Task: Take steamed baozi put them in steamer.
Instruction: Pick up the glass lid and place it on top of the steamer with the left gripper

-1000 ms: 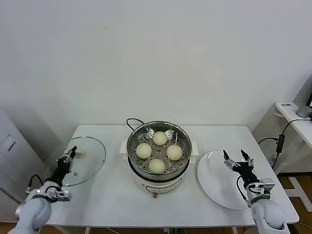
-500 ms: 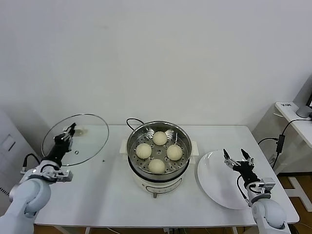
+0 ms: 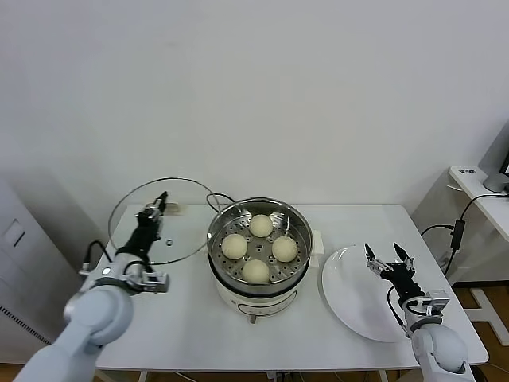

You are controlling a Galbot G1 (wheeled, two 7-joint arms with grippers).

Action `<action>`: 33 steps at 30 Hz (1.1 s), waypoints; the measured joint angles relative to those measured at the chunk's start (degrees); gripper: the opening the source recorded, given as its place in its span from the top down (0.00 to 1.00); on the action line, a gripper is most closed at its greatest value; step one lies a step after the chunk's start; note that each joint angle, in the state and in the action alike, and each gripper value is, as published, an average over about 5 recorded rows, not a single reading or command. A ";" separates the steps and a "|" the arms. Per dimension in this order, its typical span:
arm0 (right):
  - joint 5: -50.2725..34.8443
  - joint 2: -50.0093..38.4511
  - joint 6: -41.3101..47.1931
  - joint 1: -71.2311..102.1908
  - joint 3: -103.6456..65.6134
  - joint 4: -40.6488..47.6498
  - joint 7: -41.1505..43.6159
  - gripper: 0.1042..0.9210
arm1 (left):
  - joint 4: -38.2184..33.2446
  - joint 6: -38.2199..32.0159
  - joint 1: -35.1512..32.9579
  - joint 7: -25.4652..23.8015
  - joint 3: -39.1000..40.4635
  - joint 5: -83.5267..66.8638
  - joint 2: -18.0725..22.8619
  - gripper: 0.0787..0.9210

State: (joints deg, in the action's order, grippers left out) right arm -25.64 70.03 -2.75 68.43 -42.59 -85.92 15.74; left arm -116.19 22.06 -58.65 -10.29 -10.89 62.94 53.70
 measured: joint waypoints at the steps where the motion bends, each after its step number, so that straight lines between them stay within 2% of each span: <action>1: 0.00 -0.09 -0.03 0.01 -0.02 0.07 0.01 0.12 | -0.13 1.10 0.67 -0.36 1.31 0.53 0.42 0.96; 7: 0.05 0.00 -0.20 0.22 -0.05 0.34 0.20 0.12 | -0.20 5.86 4.47 -1.79 8.47 3.38 3.40 0.96; 17: 0.57 0.49 -0.55 0.46 -0.05 0.89 0.66 0.12 | 2.06 9.97 8.71 -3.17 17.30 6.82 8.58 0.96; 33: 1.27 1.07 -1.13 0.39 -0.21 1.89 1.41 0.12 | 6.67 12.39 10.73 -4.46 23.16 11.85 15.63 0.96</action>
State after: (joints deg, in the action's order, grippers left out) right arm -24.37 71.10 -3.88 68.82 -42.79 -84.04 17.15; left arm -109.52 34.45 -47.92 -14.75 12.27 74.79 69.33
